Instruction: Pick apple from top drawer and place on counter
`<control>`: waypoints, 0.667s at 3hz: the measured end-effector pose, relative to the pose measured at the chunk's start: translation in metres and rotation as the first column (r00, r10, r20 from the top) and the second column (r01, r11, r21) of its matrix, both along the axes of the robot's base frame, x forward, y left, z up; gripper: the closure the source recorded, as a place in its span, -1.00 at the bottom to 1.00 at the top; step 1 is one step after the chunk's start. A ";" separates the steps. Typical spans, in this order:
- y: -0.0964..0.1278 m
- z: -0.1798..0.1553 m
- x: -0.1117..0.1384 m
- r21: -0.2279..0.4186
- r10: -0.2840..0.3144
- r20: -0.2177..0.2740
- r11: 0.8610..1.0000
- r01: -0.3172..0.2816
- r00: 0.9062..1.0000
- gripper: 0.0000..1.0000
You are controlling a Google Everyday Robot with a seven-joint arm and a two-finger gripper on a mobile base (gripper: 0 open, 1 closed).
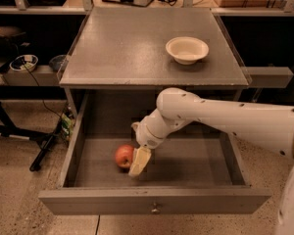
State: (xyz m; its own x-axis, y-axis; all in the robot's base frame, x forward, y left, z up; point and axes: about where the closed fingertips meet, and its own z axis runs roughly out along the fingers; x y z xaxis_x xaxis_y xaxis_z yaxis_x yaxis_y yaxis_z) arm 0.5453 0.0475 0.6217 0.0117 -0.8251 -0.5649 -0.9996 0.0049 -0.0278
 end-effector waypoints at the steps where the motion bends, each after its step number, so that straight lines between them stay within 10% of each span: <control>1: 0.010 -0.006 0.002 0.009 0.015 -0.013 1.000 -0.015 1.000 -1.00; 2: 0.021 -0.011 0.003 0.021 0.033 -0.027 0.999 -0.033 0.999 -1.00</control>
Offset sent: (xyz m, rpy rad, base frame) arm 0.0074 0.0320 -0.0146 0.0362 0.0405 0.0483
